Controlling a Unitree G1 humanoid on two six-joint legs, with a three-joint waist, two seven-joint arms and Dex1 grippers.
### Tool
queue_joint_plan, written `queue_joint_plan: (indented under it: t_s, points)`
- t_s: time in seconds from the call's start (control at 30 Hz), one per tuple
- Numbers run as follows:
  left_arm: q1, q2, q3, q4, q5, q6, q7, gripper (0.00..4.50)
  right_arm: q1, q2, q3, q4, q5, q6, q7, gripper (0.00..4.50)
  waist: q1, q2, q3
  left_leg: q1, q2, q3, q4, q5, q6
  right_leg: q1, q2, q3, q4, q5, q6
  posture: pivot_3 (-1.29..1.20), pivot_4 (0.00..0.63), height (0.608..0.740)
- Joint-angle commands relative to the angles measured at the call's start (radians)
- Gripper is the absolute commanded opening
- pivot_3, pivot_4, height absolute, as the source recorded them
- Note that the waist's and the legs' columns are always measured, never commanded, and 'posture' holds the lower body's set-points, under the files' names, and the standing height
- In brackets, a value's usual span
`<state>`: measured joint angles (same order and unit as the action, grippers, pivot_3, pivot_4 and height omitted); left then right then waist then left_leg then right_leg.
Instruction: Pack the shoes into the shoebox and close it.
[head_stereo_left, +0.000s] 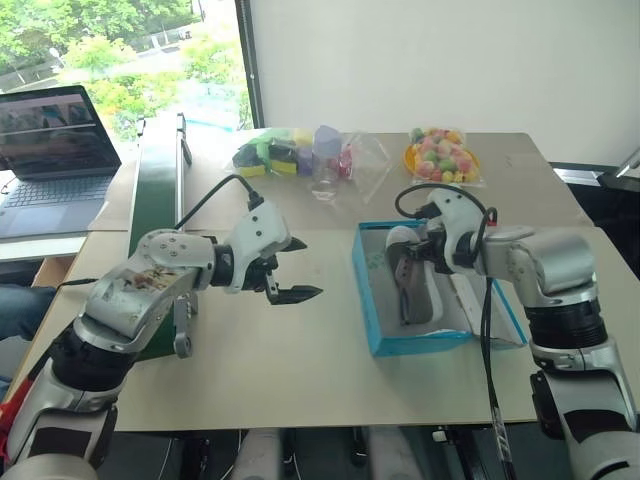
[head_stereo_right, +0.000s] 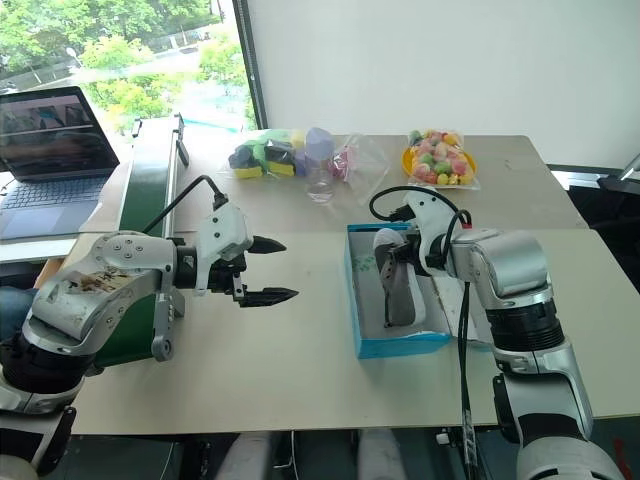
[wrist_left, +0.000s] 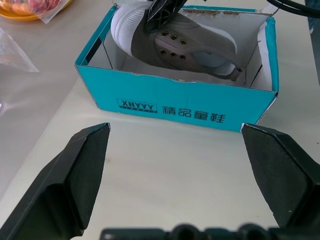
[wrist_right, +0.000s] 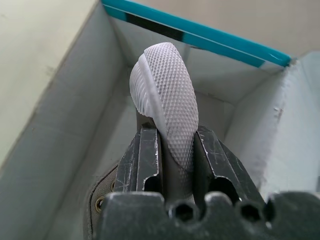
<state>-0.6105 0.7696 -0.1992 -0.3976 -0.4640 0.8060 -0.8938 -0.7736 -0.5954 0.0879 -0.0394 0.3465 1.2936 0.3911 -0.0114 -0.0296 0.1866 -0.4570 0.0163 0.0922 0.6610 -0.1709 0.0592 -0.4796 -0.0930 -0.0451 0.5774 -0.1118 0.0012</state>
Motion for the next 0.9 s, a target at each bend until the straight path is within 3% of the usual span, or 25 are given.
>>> queue_joint_plan:
  t_s: [0.03,0.2,0.27,0.57,0.9]
  points:
    - [-0.018,-0.014,0.032,-0.019,0.016,-0.005,0.035,4.50,-0.007,-0.030,0.039,0.011,-0.077,-0.082,-0.017,0.40,0.000,0.000,0.000,0.000,0.000,0.000,0.000,0.000,0.000,0.000,0.000,0.000,0.000,0.000,0.000,0.00,0.150,0.738]
    - [-0.018,-0.009,0.031,-0.017,0.030,-0.007,0.042,4.50,0.003,-0.016,0.072,0.055,-0.120,-0.132,-0.007,0.40,-0.001,0.000,0.000,0.000,0.000,0.000,0.000,0.000,0.001,0.000,0.000,0.000,0.000,0.000,0.000,0.00,0.150,0.738]
    - [-0.019,-0.007,0.032,-0.015,0.036,-0.008,0.042,4.50,0.011,-0.007,0.080,0.056,-0.125,-0.135,-0.001,1.37,-0.001,0.000,0.000,0.000,0.000,0.000,0.000,0.001,0.002,0.000,0.001,0.000,0.000,0.000,0.000,0.00,0.150,0.738]
    - [-0.025,-0.009,0.041,-0.007,0.048,-0.007,0.046,4.50,-0.009,0.010,0.100,0.020,-0.148,-0.139,0.021,4.36,-0.001,0.000,0.000,0.001,0.000,0.000,0.001,0.001,0.002,0.002,0.001,0.000,0.000,0.000,0.000,0.00,0.150,0.738]
    - [-0.024,-0.036,0.127,0.077,0.136,-0.013,0.200,4.50,-0.179,-0.010,0.031,-0.159,-0.027,-0.016,0.155,4.46,-0.003,0.000,0.000,0.002,0.001,-0.001,0.001,0.001,0.002,0.002,0.002,0.000,0.001,0.001,0.002,0.00,0.150,0.738]
